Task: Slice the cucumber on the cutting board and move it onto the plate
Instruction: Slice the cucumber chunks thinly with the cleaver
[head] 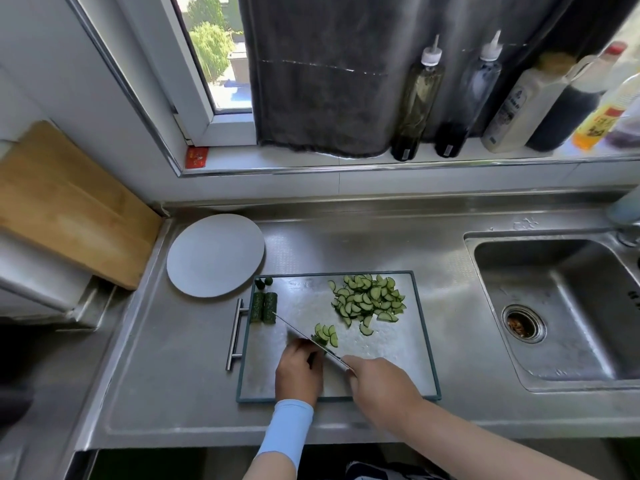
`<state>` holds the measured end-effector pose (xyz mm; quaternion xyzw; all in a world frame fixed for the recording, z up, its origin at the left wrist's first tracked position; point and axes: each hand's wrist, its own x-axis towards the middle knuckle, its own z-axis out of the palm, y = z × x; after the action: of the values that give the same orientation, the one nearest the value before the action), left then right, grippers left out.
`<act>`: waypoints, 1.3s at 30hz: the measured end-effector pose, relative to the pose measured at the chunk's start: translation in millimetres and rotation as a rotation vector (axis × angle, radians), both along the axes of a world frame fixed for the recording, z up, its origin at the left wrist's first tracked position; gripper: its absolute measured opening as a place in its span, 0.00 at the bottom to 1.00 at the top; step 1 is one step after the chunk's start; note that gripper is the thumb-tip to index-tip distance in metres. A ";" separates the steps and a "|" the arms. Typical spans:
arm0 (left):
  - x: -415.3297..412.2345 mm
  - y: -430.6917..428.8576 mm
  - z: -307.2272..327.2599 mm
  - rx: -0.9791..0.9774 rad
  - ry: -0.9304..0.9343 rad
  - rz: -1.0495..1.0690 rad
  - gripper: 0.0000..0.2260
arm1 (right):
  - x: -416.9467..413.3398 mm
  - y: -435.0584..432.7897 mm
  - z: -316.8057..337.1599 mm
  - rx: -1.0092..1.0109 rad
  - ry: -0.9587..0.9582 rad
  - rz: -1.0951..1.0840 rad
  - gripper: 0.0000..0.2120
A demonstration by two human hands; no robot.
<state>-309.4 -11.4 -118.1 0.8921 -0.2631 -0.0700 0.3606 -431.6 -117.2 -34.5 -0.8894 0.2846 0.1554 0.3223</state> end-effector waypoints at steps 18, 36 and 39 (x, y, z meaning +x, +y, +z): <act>-0.3 4.1 -6.8 -0.099 -0.108 -0.088 0.06 | 13.6 -7.1 -15.7 0.100 -0.040 -0.059 0.15; -1.0 2.5 -2.6 -0.038 -0.060 -0.022 0.08 | -9.8 -1.5 -2.8 0.047 -0.035 -0.008 0.10; -1.5 3.0 -2.8 -0.053 -0.064 -0.039 0.07 | -3.2 -2.6 -6.4 0.097 -0.007 -0.033 0.12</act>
<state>-310.9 -8.4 -120.9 0.8788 -0.2935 -0.0412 0.3740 -434.8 -119.8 -40.8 -0.8685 0.2900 0.1606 0.3687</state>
